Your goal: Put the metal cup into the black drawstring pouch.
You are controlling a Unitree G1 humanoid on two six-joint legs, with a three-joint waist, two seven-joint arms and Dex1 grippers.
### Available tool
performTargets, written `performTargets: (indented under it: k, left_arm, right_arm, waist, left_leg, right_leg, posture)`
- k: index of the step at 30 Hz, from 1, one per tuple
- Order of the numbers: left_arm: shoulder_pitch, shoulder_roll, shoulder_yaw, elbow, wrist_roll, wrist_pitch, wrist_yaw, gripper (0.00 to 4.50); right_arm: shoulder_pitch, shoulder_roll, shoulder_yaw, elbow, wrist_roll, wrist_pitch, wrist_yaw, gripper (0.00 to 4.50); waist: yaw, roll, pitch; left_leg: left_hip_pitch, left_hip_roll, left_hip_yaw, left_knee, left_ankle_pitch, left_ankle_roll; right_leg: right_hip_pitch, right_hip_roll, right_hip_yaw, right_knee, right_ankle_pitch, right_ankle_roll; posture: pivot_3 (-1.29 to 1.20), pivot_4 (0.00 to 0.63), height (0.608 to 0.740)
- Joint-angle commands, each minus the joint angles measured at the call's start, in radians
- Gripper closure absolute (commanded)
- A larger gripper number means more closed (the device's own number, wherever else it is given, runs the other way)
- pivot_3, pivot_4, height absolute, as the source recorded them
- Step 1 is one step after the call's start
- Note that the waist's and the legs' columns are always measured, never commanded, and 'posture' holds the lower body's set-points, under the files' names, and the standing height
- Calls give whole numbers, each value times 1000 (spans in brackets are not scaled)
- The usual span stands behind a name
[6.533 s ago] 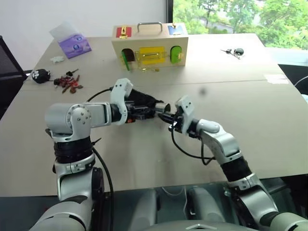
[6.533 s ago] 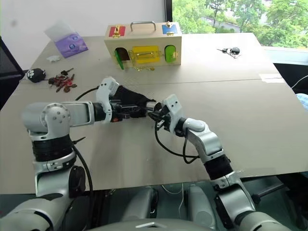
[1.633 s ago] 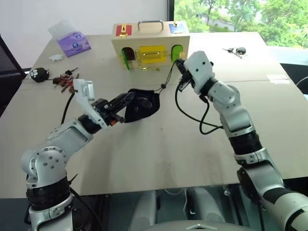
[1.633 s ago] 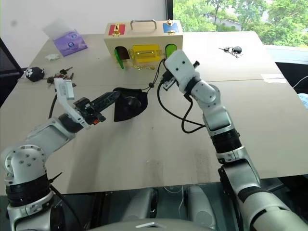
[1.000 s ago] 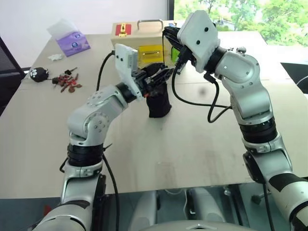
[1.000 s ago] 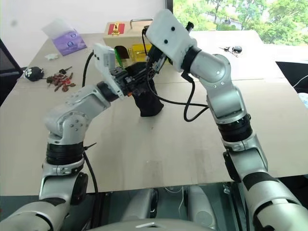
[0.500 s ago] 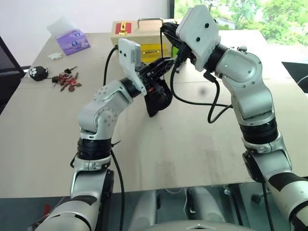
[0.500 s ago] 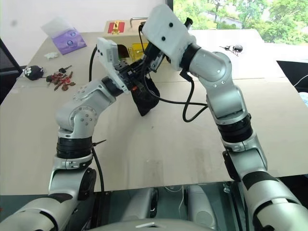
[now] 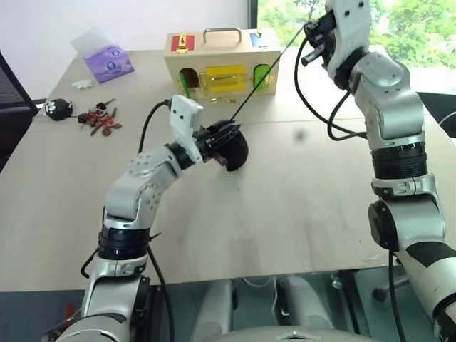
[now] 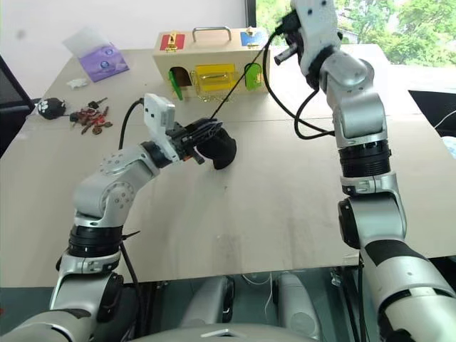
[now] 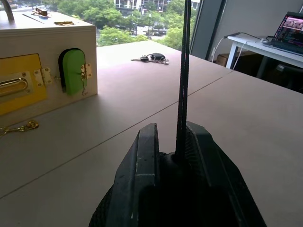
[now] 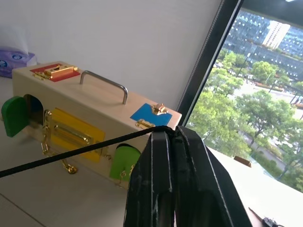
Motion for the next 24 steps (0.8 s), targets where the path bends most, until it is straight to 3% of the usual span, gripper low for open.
performTargets:
  k: [1, 4, 7, 12, 14, 18, 19, 20, 21, 24]
  left_arm:
    - [22, 88, 93, -4, 12, 59, 12, 4293]
    - [-2, 141, 96, -35, -8, 105, -5, 4293]
    - [9, 201, -6, -66, 74, 93, -29, 4293]
    - [46, 195, -200, -35, 231, 17, -21, 4293]
    - [66, 152, -232, -35, 226, 3, -28, 4293]
    - [109, 88, -145, -138, 105, 81, -24, 2429]
    - [123, 86, -116, -161, 87, 94, -17, 2321]
    - [136, 87, -91, -179, 73, 104, -13, 1700]
    - [149, 85, -71, -198, 60, 117, -7, 1600]
    - [213, 66, 48, -288, -32, 165, 26, 387]
  right_arm:
    - [-26, -132, -163, -31, -13, -44, -104, 4500]
    - [37, -177, -162, -54, -10, -32, -95, 4500]
    - [176, -212, -136, -142, 30, 42, -3, 4500]
    - [441, -216, -81, -334, 86, 116, 76, 4500]
    - [548, -222, -53, -394, 114, 109, 140, 4500]
    - [754, -236, -15, -511, 117, 74, 179, 3080]
    - [785, -239, -21, -539, 132, 75, 192, 3012]
    - [806, -240, -27, -558, 141, 72, 200, 2348]
    - [824, -241, -36, -570, 148, 68, 206, 2235]
    - [900, -251, -64, -629, 181, 82, 228, 992]
  waist:
    - [0, 0, 0]
    - [1, 0, 0]
    - [6, 0, 0]
    - [9, 1, 0]
    - [5, 2, -1]
    - [3, 5, -3]
    - [-2, 6, -3]
    - [-6, 7, -3]
    - [-6, 7, -3]
    - [-4, 7, -3]
  left_leg:
    - [0, 0, 0, 0, 0, 0]
    - [0, 0, -1, 0, -2, 3]
    - [0, 0, 0, 0, -2, 3]
    - [0, 0, 0, 0, -2, 4]
    - [0, 0, 0, 1, -3, 5]
    - [4, 0, 0, 1, -3, 5]
    - [3, 1, 0, 2, -3, 5]
    - [4, 1, 1, 2, -3, 5]
    - [6, 2, 2, 2, -3, 5]
    - [5, 2, 2, 3, -3, 5]
  right_leg:
    - [0, 0, 0, 0, 0, 0]
    - [0, 0, -1, 0, 0, 0]
    - [0, 0, 0, 0, 0, 0]
    - [2, -1, -1, -1, 0, 0]
    - [1, 0, 0, 0, 0, 0]
    - [3, 3, 1, 2, 0, 0]
    - [3, 3, 1, 2, 0, 0]
    - [3, 4, 2, 3, 0, 0]
    - [3, 5, 4, 4, 0, 0]
    - [4, 5, 4, 4, 0, 0]
  posture:
    - [0, 150, 740]
    - [0, 150, 740]
    - [0, 150, 740]
    - [0, 150, 740]
    - [0, 150, 740]
    - [0, 150, 740]
    - [0, 150, 740]
    - [0, 150, 740]
    - [0, 150, 740]
    - [0, 150, 740]
